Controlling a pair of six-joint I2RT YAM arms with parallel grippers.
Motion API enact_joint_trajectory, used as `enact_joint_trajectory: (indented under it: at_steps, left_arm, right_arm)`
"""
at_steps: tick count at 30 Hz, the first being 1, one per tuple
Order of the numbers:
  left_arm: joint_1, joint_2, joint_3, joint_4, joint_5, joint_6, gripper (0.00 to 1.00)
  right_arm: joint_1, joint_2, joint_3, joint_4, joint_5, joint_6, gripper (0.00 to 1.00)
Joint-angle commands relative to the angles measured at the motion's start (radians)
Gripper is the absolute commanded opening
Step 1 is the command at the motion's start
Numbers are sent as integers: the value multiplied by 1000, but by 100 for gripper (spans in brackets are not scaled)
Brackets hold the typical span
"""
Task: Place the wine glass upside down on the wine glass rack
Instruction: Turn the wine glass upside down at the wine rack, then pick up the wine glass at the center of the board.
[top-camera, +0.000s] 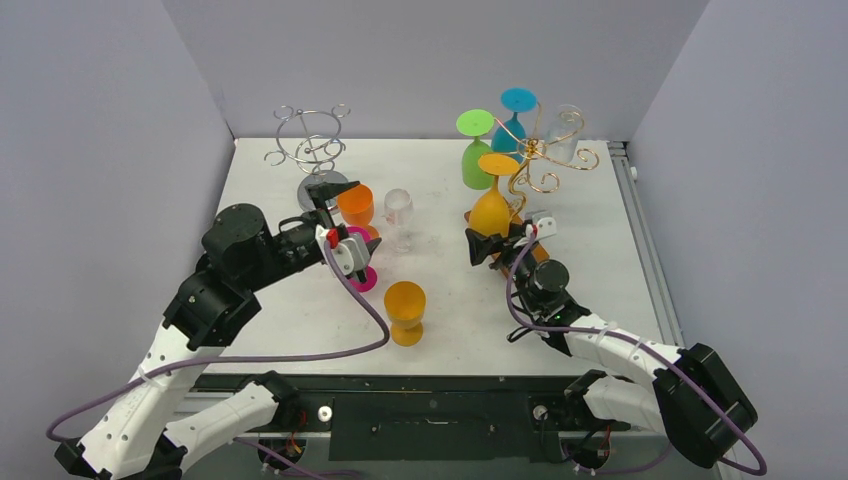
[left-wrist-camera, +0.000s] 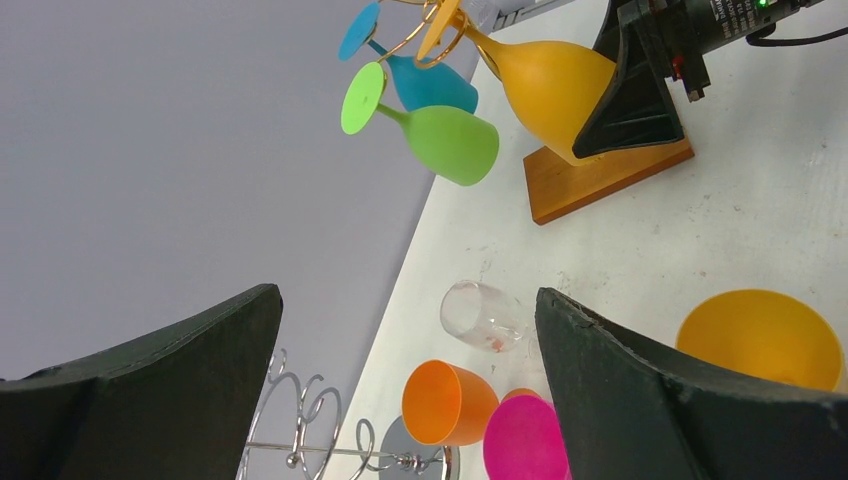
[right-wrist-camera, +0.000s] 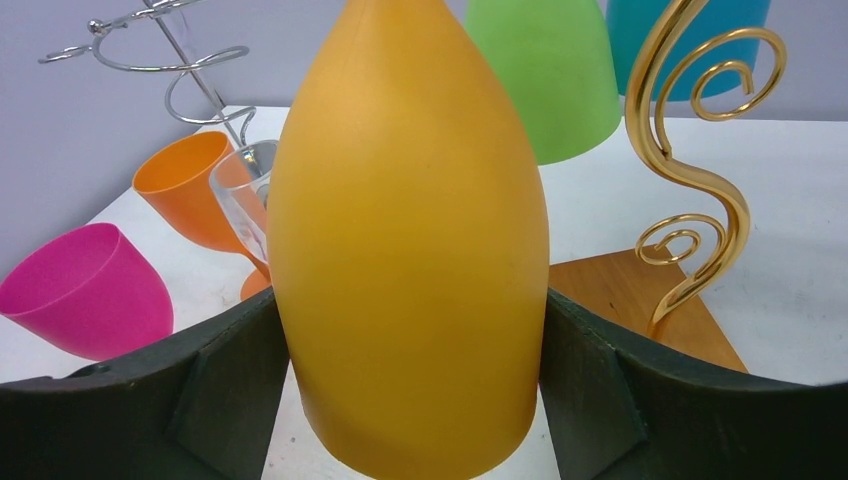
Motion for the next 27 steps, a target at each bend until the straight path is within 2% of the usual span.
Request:
enact_joint_trajectory:
  at_steps: [1, 10, 15, 23, 27]
  left_arm:
    - [-6, 14, 54, 15, -6, -27, 96]
    - [-6, 42, 81, 22, -18, -62, 96]
    - [-5, 68, 98, 12, -43, -127, 96]
    - [1, 89, 108, 4, -119, -207, 96]
    - [28, 100, 133, 9, -176, -312, 96]
  right_arm:
    - [-3, 17, -43, -68, -11, 15, 77]
    - [4, -5, -85, -118, -6, 58, 78]
    - [45, -85, -136, -181, 8, 84, 78]
    - [295, -369, -125, -521, 187, 149, 78]
    - [403, -416, 37, -719, 275, 164, 78]
